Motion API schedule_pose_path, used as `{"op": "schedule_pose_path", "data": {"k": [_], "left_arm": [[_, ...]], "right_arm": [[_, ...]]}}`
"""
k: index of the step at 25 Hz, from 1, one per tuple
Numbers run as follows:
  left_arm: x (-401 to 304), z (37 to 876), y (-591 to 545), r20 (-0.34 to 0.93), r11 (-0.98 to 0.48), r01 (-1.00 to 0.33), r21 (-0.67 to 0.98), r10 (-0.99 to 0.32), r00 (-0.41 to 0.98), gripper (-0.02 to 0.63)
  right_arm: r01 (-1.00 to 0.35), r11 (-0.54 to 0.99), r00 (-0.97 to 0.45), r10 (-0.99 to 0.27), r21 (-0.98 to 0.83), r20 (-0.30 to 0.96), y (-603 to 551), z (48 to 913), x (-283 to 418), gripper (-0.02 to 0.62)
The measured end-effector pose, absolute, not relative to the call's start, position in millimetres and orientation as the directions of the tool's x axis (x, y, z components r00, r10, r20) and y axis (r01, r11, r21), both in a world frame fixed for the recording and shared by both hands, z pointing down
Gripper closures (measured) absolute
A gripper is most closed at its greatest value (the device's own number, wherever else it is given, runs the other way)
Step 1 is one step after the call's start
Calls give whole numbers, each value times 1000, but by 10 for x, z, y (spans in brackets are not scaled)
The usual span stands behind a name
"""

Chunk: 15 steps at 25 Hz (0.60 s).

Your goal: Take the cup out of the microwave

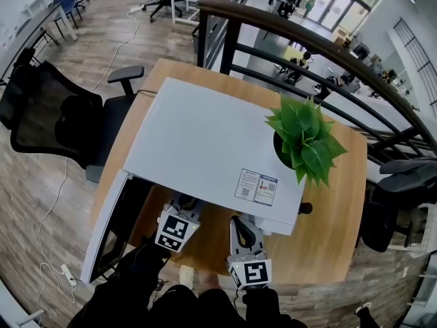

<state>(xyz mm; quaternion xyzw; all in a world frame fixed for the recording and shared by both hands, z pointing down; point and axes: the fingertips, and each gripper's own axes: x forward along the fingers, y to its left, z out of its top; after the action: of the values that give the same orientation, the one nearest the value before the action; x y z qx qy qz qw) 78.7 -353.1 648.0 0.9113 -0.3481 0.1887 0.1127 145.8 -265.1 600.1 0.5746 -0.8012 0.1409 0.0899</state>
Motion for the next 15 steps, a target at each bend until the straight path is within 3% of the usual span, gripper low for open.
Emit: {"op": "schedule_pose_path", "data": {"k": [15], "left_arm": [[498,6011,-2991,386,-709,-702,69,-630,674,581]], "right_arm": [[-949,300,-314,-912,-96,264,-2281,5644,1381,580]]}}
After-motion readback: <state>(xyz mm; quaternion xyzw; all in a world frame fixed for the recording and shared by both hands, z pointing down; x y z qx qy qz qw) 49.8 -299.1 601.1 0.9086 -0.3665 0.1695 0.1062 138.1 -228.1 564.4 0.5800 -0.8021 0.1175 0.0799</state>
